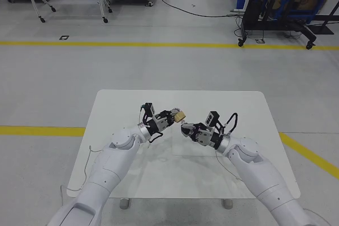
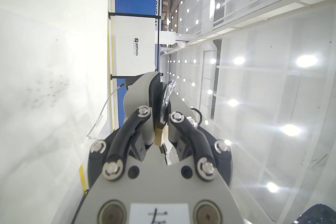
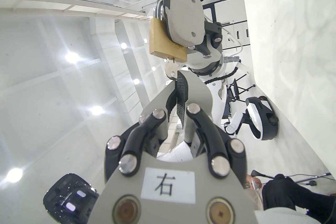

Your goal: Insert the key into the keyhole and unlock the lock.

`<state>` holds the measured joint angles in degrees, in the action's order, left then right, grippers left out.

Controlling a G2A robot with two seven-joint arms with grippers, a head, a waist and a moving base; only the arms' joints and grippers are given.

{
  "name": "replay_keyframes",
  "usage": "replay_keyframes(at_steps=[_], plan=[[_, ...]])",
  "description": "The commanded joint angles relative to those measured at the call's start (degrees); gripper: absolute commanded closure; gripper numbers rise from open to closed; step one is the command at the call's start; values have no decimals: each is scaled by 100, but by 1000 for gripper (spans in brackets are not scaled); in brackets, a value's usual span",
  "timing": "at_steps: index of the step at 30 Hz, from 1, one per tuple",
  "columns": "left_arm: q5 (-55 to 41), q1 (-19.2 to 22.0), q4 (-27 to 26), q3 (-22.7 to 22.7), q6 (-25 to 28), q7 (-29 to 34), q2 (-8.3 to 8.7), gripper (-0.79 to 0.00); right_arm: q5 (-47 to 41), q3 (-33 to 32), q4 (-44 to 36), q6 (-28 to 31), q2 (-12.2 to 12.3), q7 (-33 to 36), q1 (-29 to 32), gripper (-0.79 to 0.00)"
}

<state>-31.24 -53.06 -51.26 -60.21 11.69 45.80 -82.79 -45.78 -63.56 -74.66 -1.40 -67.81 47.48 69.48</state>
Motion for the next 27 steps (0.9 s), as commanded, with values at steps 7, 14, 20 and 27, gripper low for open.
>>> replay_keyframes(at_steps=[7,14,20,27], plan=[[33,28,49,-14,-24,11,-1,0,-54,-40,38,104,-19,108,2,-175],[58,34,66,-11,-14,29,-6,0,-39,-21,129,74,-42,86,-23,-114],[57,42,81,-12,-5,57,-11,0,-107,67,242,15,-90,44,-94,-86],[62,59,103,-10,12,131,-15,0,-347,100,395,-49,-146,34,-160,0]])
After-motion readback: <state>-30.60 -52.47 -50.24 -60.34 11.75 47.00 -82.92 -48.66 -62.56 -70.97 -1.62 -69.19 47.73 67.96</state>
